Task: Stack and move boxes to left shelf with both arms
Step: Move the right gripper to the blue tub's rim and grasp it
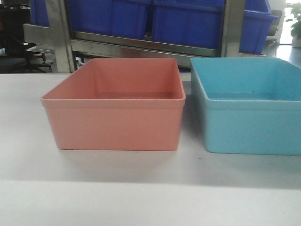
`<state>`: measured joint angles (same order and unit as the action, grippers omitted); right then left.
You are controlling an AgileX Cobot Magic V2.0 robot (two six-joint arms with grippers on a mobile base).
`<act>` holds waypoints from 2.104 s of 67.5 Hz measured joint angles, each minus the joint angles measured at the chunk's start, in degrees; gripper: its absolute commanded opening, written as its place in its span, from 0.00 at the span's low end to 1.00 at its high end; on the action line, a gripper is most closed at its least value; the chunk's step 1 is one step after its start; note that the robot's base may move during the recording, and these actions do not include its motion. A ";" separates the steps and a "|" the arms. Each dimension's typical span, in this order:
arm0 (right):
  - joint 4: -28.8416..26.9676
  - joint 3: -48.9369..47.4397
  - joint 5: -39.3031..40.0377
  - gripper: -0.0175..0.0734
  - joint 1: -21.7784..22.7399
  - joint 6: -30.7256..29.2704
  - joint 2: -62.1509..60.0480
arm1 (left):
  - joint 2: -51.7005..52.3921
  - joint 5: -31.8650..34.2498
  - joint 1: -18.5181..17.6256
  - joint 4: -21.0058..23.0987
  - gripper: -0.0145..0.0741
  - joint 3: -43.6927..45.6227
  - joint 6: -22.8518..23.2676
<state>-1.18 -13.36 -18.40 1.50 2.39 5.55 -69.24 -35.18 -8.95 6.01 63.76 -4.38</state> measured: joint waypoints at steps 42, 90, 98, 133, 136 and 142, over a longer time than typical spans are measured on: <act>0.00 -45.81 -23.29 0.88 0.00 0.00 52.71 | 10.51 10.02 0.00 0.00 0.16 -14.26 0.00; -1.04 -82.09 -38.13 0.87 3.18 -6.32 103.84 | 11.22 10.17 0.00 0.00 0.16 -14.26 0.00; -1.17 -82.12 -36.47 0.87 3.18 -6.42 108.22 | 11.22 10.72 0.00 0.00 0.16 -14.26 0.00; 2.53 -82.21 -33.49 0.40 3.18 -6.68 115.39 | 11.22 11.00 0.00 0.46 0.16 -14.26 -0.11; 2.64 -82.21 -33.36 0.32 3.18 -6.68 115.39 | 11.22 11.00 0.00 0.50 0.16 -14.26 -0.11; 2.51 -82.21 -33.36 0.25 3.18 -6.57 115.48 | 11.22 11.00 0.00 0.59 0.16 -14.26 -0.11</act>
<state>1.33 -95.58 -51.76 4.68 -4.18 121.03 -58.02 -24.18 -8.95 6.60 49.50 -4.49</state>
